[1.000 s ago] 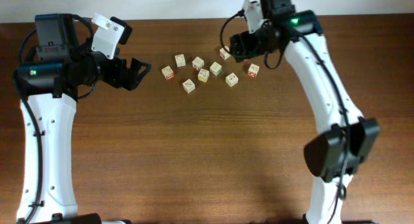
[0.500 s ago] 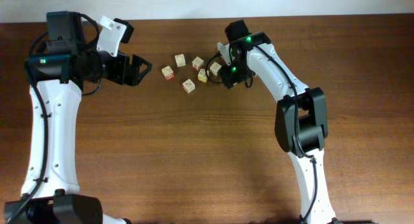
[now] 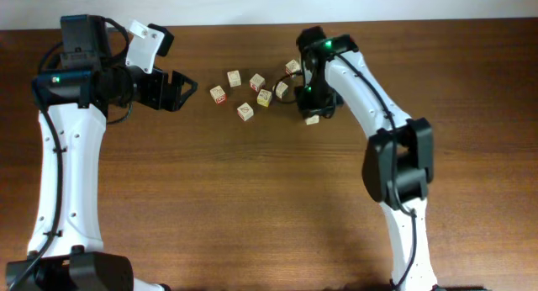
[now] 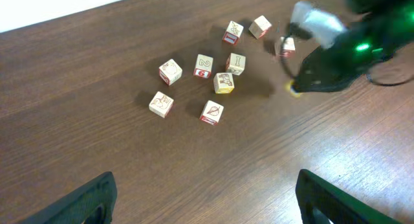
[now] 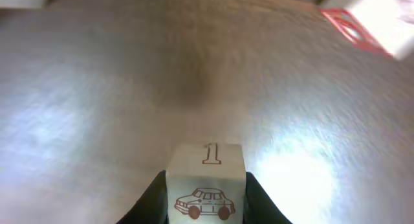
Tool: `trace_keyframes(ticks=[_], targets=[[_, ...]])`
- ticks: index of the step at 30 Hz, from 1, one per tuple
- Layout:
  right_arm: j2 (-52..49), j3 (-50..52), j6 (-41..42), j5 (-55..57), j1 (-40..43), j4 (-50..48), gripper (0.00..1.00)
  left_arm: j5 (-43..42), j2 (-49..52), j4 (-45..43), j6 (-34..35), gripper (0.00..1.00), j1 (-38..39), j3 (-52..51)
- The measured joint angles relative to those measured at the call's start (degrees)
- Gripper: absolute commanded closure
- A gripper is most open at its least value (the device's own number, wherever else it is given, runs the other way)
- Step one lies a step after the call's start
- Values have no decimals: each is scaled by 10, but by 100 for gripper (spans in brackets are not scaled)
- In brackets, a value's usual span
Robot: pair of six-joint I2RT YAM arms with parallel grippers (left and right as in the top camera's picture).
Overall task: Rotate 4 blocks
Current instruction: 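Grasp a wooden block with the right gripper and set it down nearer the robot, then grasp the blue-D block with the right gripper and carry it over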
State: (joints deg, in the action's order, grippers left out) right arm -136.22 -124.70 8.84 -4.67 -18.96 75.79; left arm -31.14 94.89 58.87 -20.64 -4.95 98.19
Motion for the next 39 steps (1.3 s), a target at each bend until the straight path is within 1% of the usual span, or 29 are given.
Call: trace_keyframes(ticks=[4,6,8,9,11,15,18,19,20,21,23,24,25,26,27,29,30,31,33,34,35,37,39], targets=[[141,-10,15,-23,0,89,81,0,2,1,1,12,0,0],[166,-16,18,-25,0,141,81,0,2,0,1,12,0,0],[166,4,18,-25,0,151,81,0,2,1,1,12,0,0],[165,21,19,-25,0,140,81,0,2,1,1,12,0,0],[165,95,22,-26,-1,90,81,0,3,0,1,12,0,0],[161,281,55,-20,-1,-87,80,0,3,1,1,12,0,0],[160,365,87,-1,-1,-162,80,0,3,0,1,12,0,0],[164,376,94,2,-1,-171,73,0,3,1,1,12,0,0],[169,384,103,2,-1,-180,63,0,3,1,1,12,0,0],[169,386,106,2,-1,-183,56,0,3,1,1,11,0,0],[169,392,108,4,0,-183,53,0,3,0,1,11,0,0],[169,392,108,3,-1,-172,52,0,3,0,1,11,0,0],[169,381,108,3,-1,-149,50,0,3,0,1,11,0,0],[167,364,106,3,-1,-135,48,0,3,1,1,11,0,0],[165,337,102,4,-1,-123,44,0,3,1,1,10,0,0],[165,278,92,10,-1,-109,43,0,3,1,1,10,0,0],[165,246,91,25,-1,-113,39,0,3,1,1,10,0,0],[165,228,92,48,0,-131,40,0,3,1,1,10,0,0],[164,228,108,78,2,-172,41,0,3,1,1,11,0,0],[164,228,120,85,5,-182,41,0,3,1,1,14,0,0],[164,228,125,88,6,-183,41,0,3,2,1,16,0,0],[164,228,134,92,8,-183,40,0,3,3,3,13,0,0],[164,228,147,92,8,-182,40,17,2,3,20,13,0,0]])
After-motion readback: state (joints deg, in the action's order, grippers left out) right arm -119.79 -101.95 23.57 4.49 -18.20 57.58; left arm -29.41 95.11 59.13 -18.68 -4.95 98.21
